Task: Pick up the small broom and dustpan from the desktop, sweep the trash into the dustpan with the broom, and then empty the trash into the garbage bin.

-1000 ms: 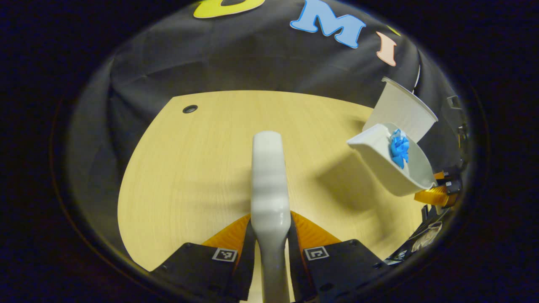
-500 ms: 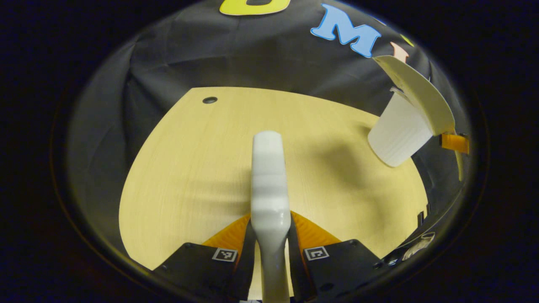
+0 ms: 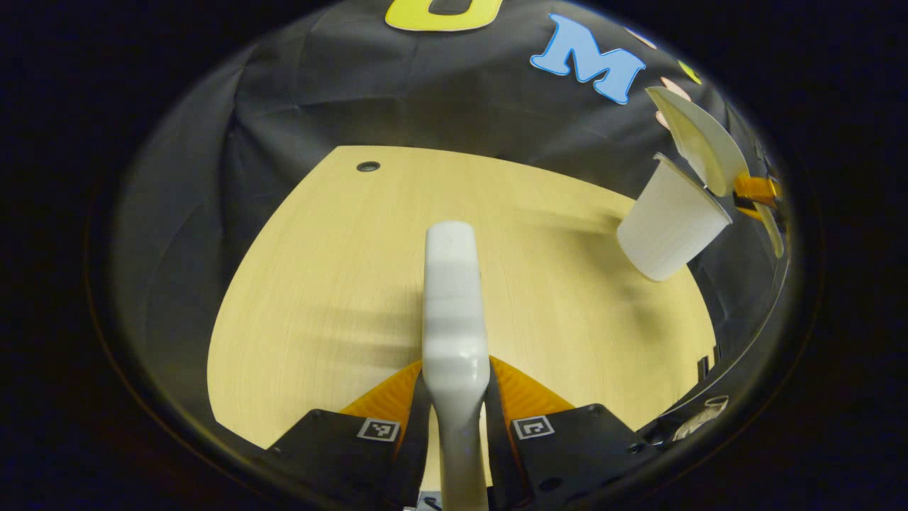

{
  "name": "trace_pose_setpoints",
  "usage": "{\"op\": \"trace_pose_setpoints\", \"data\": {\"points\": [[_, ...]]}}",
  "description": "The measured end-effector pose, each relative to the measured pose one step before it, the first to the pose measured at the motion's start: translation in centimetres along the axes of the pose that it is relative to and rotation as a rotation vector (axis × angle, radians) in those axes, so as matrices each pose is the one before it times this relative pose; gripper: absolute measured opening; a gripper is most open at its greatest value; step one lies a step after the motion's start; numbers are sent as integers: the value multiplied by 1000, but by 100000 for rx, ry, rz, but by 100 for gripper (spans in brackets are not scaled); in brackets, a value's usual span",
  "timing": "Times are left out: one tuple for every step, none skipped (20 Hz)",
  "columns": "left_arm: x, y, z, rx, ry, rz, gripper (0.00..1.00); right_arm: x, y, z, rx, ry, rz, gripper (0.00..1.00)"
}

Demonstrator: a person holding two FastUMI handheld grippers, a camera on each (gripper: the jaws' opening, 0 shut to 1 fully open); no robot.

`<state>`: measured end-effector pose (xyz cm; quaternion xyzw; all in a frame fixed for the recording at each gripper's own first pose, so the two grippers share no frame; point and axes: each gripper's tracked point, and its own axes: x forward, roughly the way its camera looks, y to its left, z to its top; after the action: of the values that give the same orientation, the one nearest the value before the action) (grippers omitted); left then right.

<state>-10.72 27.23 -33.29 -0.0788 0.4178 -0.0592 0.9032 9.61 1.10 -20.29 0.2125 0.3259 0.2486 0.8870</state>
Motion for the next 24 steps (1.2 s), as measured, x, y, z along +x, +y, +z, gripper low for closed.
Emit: {"op": "trace_pose_setpoints", "data": {"points": [[-60, -462, -131, 357, 341, -582, 41, 73, 155, 808, 7458, -2081, 3485, 32], [61, -436, -216, 772, 309, -252, 41, 73, 203, 907, 7547, -1889, 3510, 32], [12, -216, -96, 802, -14, -80, 43, -322, 389, 326, 6952, -1703, 2981, 32], [-21, -352, -113, 469, -51, -317, 43, -277, 68, 548, 5298, -1202, 2153, 32], [-40, -308, -30, 117, -120, -647, 42, -28, -182, 521, 4033, -1068, 1109, 31], [-55, -323, -140, 19, 187, -685, 45, -7, -204, 571, 3690, -1117, 561, 31], [12, -259, 0, 171, 236, -395, 41, 62, -115, 345, 3518, -1048, 602, 31], [15, -455, -91, 517, 289, -401, 41, 4, -207, 515, 3400, -848, 879, 31], [12, -178, -116, 387, 315, -71, 41, -379, 225, 33, 3654, -752, 1261, 31], [182, -161, -55, 420, 404, -470, 41, -168, 206, 196, 4161, -265, 1678, 31], [52, -289, -16, 335, 451, -217, 43, -11, 279, 315, 4598, -311, 2215, 31], [102, -297, 15, 488, 395, -162, 41, -183, 251, 534, 4602, -237, 2464, 32], [98, -219, -2, 547, 420, -199, 43, -199, 154, 342, 4427, -206, 2341, 31], [20, -198, 17, 654, 193, -146, 46, -74, 174, 367, 3978, -154, 2081, 31], [-67, -235, 75, 618, 275, -274, 46, 57, 127, 254, 4173, -360, 1491, 31], [149, -321, 63, 512, 236, -232, 41, 24, 324, 410, 3716, -59, 1239, 32], [37, -241, 95, 545, 177, -138, 43, 246, 269, 220, 3740, -570, 1113, 31], [34, -221, 108, 560, -121, -25, 41, -95, 162, -247, 3155, -493, 1029, 31], [98, -141, 258, 375, -137, -7, 44, -100, 169, 36, 2686, -341, 1224, 31], [111, -206, 152, -88, -129, -90, 43, -123, 38, 231, 2667, -479, 1114, 31], [89, -304, 153, -174, 20, -527, 45, 23, 293, -5, 2457, -375, 1310, 31], [33, -342, 152, 72, -50, -373, 46, 22, 68, 252, 2108, -158, 1242, 32], [125, -185, 148, 563, 7, -299, 45, -28, 93, 86, 1751, 68, 1155, 31], [131, -213, 31, 669, 103, -144, 43, 3, 122, 95, 1865, 259, 1187, 32]]}}
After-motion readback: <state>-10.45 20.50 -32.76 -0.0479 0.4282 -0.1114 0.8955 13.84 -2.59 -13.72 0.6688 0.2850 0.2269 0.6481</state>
